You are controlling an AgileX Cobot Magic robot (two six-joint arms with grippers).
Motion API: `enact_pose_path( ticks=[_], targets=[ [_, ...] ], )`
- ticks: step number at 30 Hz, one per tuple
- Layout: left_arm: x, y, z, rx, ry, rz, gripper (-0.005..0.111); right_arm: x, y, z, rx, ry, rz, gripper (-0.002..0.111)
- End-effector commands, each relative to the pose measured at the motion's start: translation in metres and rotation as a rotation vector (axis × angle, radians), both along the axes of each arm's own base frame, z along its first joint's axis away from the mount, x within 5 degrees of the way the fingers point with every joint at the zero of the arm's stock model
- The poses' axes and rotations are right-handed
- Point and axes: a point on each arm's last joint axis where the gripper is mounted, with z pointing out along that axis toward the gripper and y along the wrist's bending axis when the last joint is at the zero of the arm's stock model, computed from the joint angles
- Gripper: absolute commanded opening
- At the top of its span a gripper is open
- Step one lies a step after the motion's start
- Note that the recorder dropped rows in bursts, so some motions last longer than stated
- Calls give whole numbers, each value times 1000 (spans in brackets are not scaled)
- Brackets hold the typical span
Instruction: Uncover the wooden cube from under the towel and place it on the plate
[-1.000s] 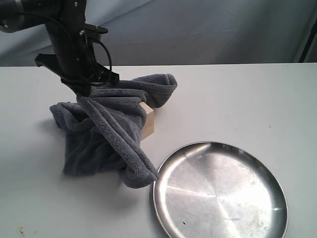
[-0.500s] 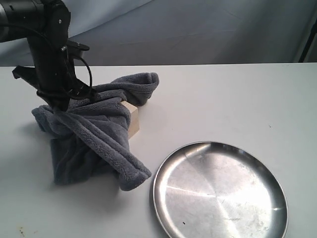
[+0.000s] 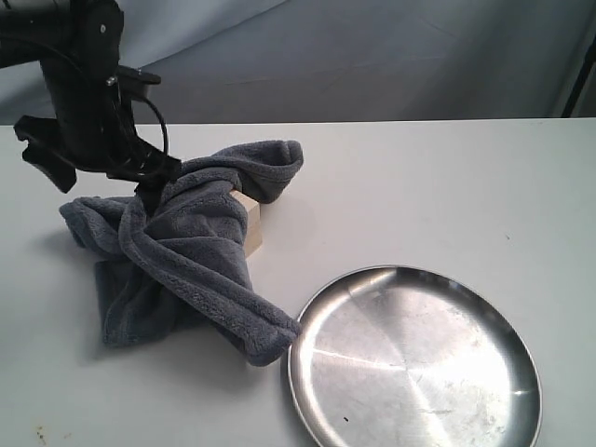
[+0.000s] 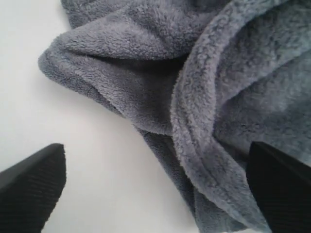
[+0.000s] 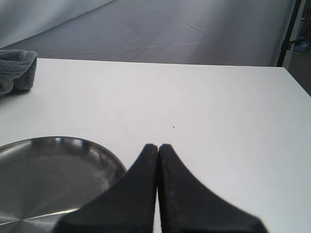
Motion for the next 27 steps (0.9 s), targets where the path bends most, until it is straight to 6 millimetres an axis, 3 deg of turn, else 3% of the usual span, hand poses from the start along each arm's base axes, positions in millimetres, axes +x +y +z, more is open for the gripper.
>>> enact_pose_path(
  ticks=[1, 5, 11, 20, 27],
  targets=[
    [-4, -8, 48, -155, -102, 30, 95, 0, 0, 0, 1, -10, 2, 0],
    [-15, -21, 64, -237, -113, 18, 91, 0, 0, 0, 1, -10, 2, 0],
    [-36, -72, 57, -225, -94, -75, 83, 0, 0, 0, 1, -10, 2, 0],
    [-55, -132, 8, -108, -54, -48, 83, 0, 0, 0, 1, -10, 2, 0],
    [-52, -142, -31, -43, -10, 12, 83, 0, 0, 0, 1, -10, 2, 0]
  ],
)
